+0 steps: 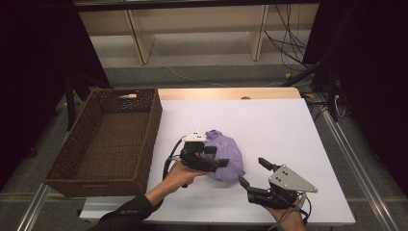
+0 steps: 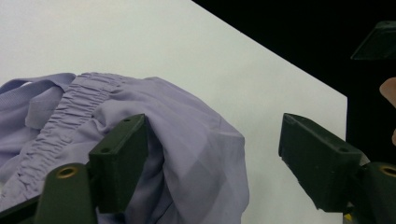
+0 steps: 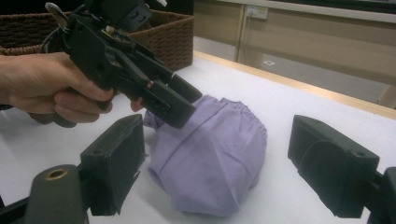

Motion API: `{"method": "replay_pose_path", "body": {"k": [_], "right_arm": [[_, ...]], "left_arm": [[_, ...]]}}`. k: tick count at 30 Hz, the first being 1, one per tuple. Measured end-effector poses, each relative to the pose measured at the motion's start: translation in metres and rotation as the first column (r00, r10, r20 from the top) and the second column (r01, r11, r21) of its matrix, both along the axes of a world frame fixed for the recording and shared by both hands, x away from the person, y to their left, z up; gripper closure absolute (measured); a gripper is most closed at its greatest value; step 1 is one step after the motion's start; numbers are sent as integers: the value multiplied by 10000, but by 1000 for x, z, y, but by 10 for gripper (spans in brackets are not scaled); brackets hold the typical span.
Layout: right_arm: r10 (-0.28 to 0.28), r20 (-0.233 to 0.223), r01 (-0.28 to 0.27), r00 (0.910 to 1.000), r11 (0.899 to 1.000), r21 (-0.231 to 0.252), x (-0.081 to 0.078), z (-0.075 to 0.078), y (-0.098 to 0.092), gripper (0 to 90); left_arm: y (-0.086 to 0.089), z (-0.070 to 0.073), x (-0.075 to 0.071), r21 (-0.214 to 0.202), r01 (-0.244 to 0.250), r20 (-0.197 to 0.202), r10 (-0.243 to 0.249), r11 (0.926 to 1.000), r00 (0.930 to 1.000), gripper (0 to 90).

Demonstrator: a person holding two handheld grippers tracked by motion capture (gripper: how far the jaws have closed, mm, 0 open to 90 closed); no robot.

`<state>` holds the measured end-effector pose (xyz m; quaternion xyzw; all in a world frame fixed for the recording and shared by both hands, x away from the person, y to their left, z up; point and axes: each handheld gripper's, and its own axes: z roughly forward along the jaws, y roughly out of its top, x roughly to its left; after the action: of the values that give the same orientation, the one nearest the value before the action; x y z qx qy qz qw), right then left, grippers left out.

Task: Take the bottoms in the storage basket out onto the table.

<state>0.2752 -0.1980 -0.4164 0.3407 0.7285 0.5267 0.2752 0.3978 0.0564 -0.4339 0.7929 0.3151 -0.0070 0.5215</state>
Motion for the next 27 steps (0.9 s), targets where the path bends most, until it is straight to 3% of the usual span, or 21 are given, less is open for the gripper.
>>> {"method": "replay_pose_path", "body": {"k": [8,17,27], "right_arm": [[-10,14,10,10000,10000,-11,0,0,0,196],[-11,17,11,10000,10000,-9,0,0,0,196],[-2,18,2,10000,10000,1,-1,0,0,196]], "left_arm": [[6,5,-5,-212,-54,384,62,9998,9992,168],[9,7,-8,-324,12,606,7,9995,9982,153],[17,10,-10,-363,-230,826,260,9991,9962,152]]}}
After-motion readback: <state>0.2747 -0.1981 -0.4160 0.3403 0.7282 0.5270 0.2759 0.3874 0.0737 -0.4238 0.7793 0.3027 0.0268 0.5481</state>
